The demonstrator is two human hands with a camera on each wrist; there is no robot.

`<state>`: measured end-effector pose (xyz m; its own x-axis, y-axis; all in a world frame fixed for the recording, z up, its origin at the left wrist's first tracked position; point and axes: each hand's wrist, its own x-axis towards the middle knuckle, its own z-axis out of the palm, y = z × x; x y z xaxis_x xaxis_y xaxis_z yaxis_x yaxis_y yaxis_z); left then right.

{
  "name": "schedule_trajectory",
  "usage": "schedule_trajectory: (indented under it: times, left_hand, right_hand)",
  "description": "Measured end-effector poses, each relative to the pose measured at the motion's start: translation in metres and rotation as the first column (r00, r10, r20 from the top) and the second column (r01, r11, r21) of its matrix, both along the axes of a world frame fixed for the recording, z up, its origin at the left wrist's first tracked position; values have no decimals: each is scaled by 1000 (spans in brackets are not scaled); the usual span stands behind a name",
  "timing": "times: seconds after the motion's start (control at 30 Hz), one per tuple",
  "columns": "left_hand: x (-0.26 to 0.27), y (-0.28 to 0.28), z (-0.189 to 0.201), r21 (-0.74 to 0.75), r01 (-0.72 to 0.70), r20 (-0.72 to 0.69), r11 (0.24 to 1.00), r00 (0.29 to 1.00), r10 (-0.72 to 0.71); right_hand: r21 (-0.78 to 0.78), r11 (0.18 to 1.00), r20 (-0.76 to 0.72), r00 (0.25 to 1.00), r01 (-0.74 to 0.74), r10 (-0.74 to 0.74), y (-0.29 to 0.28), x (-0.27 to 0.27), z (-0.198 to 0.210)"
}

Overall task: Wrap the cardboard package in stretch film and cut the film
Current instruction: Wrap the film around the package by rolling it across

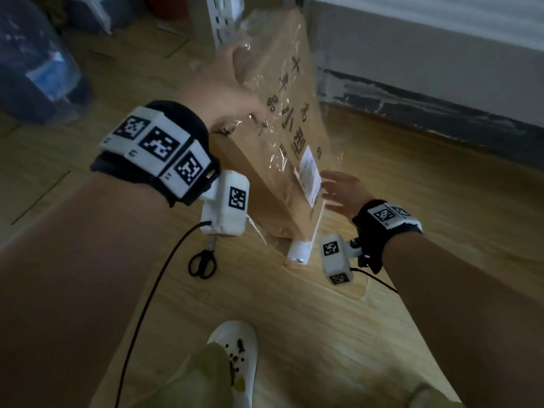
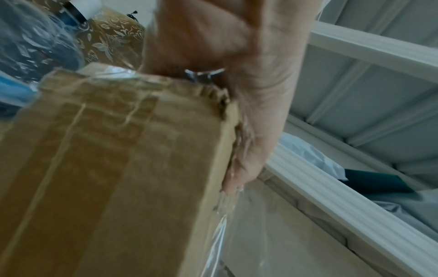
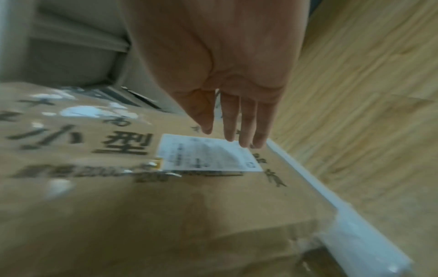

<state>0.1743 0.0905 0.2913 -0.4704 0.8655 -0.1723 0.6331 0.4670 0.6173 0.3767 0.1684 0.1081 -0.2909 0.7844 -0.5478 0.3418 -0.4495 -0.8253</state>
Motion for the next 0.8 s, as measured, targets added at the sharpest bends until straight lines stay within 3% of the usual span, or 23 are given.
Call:
schedule_trajectory:
  times: [0.13, 0.3, 0.37, 0.4, 0.43, 0.47, 0.5, 0.57, 0.63, 0.8]
  left_hand:
    - [-7, 3, -9, 13, -6, 27, 1000, 1000, 6]
    - [-11, 8, -11, 21, -36, -7, 999, 999, 36]
    - [-11, 9, -12, 31, -47, -6, 998, 999, 47]
    - [-10, 9, -12, 35, -47, -1, 998, 999, 47]
    - [-11, 9, -14, 42, -47, 5, 998, 999, 47]
    - [-11, 9, -14, 45, -51, 16, 998, 999, 51]
    - [-12, 8, -15, 42, -61, 40, 997, 997, 59]
    - [-15, 4, -16, 44, -74, 84, 996, 994, 70]
    - [-20, 0, -18, 38, -82, 111, 996, 991, 77]
    - [-34, -6, -23, 30, -79, 165, 996, 984, 73]
  right_hand:
    - [-57, 998, 119, 993, 34, -27, -7, 5, -54]
    - [-29, 992, 319, 942, 120, -105, -16, 5, -93]
    - [-45, 996, 425, 904, 76, -50, -20, 5, -93]
    - [-118, 993, 489, 871, 8, 51, -25, 2, -84]
    - [-144, 973, 600, 767, -179, 229, -28, 0, -89]
    - [-154, 945, 660, 682, -290, 317, -26, -4, -91]
    - [-196, 951, 632, 710, -241, 310, -26, -6, -95]
    - [-136, 989, 509, 853, -58, 120, -25, -6, -108]
    - [-41, 999, 470, 883, 27, -4, -24, -10, -122]
    - [28, 997, 446, 892, 65, -71, -25, -14, -124]
